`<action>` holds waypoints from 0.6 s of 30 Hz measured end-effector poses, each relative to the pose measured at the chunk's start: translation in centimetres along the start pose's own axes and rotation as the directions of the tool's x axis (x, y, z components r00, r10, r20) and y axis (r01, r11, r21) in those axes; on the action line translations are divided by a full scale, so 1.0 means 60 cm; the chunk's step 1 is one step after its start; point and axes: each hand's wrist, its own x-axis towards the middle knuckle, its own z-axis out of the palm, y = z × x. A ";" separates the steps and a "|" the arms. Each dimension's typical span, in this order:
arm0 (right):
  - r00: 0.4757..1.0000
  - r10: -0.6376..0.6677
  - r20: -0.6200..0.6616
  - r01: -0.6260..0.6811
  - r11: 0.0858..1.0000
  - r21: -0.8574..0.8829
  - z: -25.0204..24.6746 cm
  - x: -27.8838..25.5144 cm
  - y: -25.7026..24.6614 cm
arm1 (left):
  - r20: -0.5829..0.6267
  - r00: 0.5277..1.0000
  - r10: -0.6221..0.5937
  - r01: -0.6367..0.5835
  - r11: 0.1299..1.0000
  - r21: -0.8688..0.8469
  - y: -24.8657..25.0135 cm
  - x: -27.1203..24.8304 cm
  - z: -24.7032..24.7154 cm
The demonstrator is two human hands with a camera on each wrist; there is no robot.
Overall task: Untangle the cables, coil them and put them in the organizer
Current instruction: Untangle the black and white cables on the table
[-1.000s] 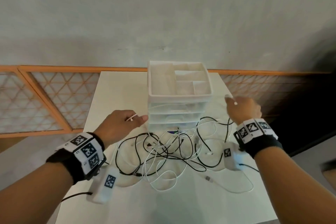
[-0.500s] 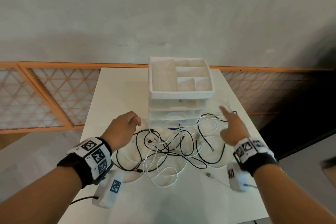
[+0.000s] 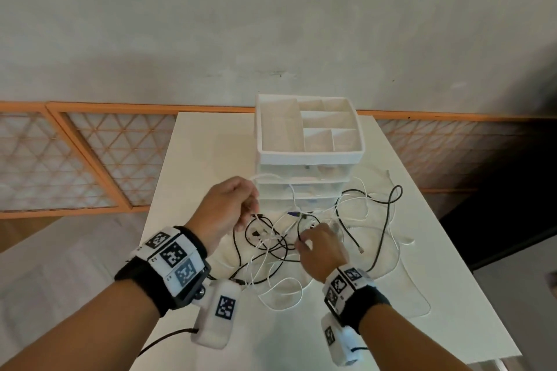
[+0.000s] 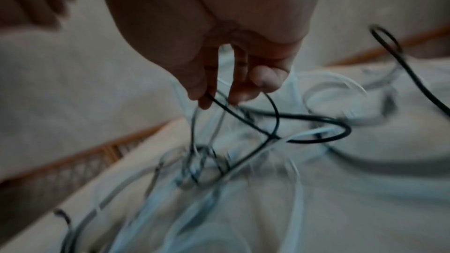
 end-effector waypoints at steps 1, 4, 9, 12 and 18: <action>0.996 -0.076 -0.054 0.076 0.997 -0.004 -0.027 -0.001 -0.014 | -0.043 0.999 0.018 -0.020 0.999 -0.038 0.008 0.000 -0.004; 0.928 -0.324 -0.186 0.349 0.929 0.126 -0.120 -0.011 -0.057 | -0.065 0.993 0.102 -0.107 0.991 -0.079 0.034 -0.004 0.004; 0.798 -0.383 -0.464 0.575 0.713 0.400 -0.256 -0.047 -0.134 | 0.079 0.978 0.195 -0.189 0.979 -0.082 0.055 -0.010 0.065; 0.776 -0.294 -0.559 0.571 0.704 0.422 -0.284 -0.032 -0.125 | 0.111 0.973 0.201 -0.202 0.979 -0.010 0.043 -0.004 0.078; 0.784 -0.211 -0.584 0.529 0.719 0.450 -0.287 -0.025 -0.064 | 0.117 0.974 0.194 -0.212 0.962 0.174 0.045 0.012 0.033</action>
